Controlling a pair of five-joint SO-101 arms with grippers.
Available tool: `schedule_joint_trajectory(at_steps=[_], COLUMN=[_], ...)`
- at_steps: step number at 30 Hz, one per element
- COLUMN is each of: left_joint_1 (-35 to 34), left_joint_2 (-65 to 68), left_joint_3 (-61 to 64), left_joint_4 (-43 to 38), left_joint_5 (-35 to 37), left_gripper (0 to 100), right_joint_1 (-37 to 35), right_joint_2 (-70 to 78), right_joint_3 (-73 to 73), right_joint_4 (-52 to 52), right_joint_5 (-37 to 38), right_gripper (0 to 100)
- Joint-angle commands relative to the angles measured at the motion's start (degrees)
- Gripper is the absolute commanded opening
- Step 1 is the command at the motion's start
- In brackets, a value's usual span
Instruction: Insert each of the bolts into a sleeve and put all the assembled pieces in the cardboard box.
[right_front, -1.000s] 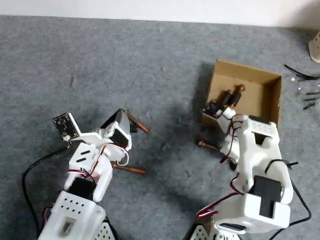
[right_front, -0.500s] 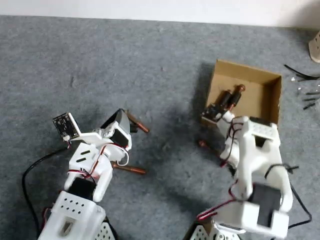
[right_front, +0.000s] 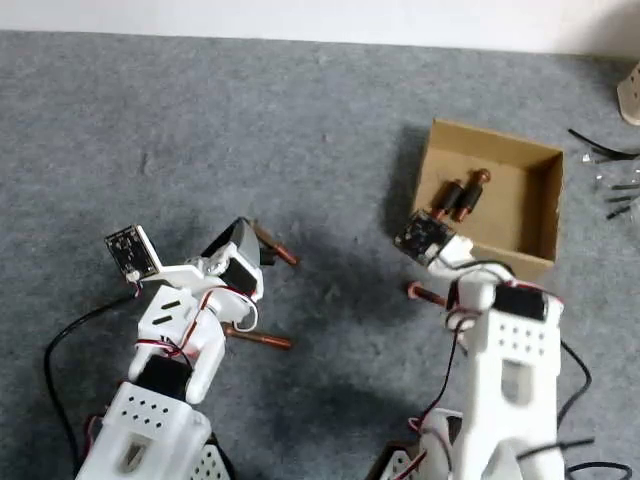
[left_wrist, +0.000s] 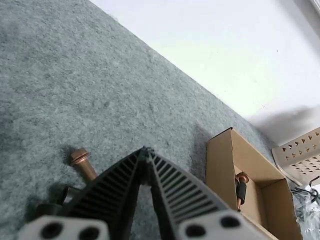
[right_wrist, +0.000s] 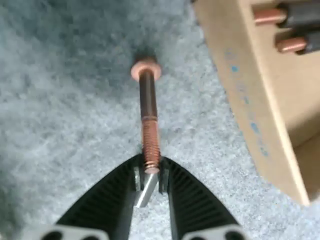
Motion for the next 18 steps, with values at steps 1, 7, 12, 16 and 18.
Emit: schedule_joint_trajectory(at_steps=[1,7,12,16,18], left_joint_1=[-0.31,-0.31,-0.31,-0.31,-0.31], left_joint_2=[-0.84,-0.84,-0.84,-0.84,-0.84], left_joint_3=[-0.48,-0.48,-0.48,-0.48,-0.48], left_joint_4=[0.0,0.0,0.0,0.0,0.0], left_joint_5=[-0.09,-0.09,-0.09,-0.09,-0.09], left_gripper=[1,1,1,1,1], right_joint_1=[-2.68,-6.99,-7.08,-6.9,-6.9], right_joint_2=[-9.27,-24.22,-34.68,-40.66,-43.3], right_joint_3=[3.38,12.26,21.67,27.65,29.58], right_joint_4=[0.31,-3.3,-11.38,-15.16,-16.31], right_joint_5=[-4.04,-12.48,-20.04,-24.79,-27.69], right_gripper=[0.5,0.5,0.5,0.5,0.5])
